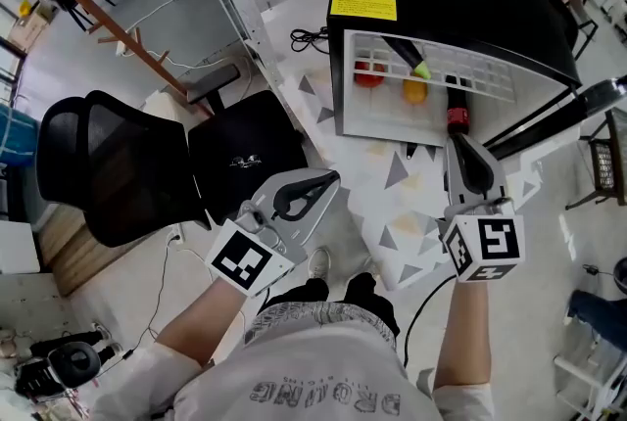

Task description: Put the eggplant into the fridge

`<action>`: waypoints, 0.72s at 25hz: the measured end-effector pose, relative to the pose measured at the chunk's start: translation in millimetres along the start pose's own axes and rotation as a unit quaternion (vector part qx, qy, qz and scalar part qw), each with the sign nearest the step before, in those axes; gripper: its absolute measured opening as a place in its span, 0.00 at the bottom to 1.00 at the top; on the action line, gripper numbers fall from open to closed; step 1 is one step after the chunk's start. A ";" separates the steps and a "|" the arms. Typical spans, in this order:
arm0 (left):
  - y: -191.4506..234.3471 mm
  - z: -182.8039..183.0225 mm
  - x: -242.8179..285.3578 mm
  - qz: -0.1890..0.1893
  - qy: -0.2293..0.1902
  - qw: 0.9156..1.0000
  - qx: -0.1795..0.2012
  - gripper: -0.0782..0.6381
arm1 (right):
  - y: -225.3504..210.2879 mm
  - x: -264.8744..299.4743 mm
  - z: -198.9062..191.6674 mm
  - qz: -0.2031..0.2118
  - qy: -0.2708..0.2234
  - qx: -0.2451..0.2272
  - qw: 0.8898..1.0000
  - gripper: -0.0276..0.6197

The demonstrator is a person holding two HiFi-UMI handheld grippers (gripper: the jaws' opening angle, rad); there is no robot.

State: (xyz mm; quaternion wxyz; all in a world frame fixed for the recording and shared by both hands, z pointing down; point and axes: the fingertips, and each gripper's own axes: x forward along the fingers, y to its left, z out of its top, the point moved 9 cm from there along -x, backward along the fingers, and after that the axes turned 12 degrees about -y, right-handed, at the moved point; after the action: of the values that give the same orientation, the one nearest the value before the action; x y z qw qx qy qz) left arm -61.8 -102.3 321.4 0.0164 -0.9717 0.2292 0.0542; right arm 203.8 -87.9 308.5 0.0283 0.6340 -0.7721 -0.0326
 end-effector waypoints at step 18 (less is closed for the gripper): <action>-3.4 7.5 -11.4 -0.009 -0.005 1.000 0.008 0.12 | 16.3 -29.3 0.1 0.002 0.003 0.014 1.000 0.05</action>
State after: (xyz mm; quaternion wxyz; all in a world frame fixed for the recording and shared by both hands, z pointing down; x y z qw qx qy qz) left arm -71.2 -93.8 315.2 0.0260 -0.9734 0.2204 0.0567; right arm 193.6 -56.0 309.7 0.0218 0.6331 -0.7735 -0.0192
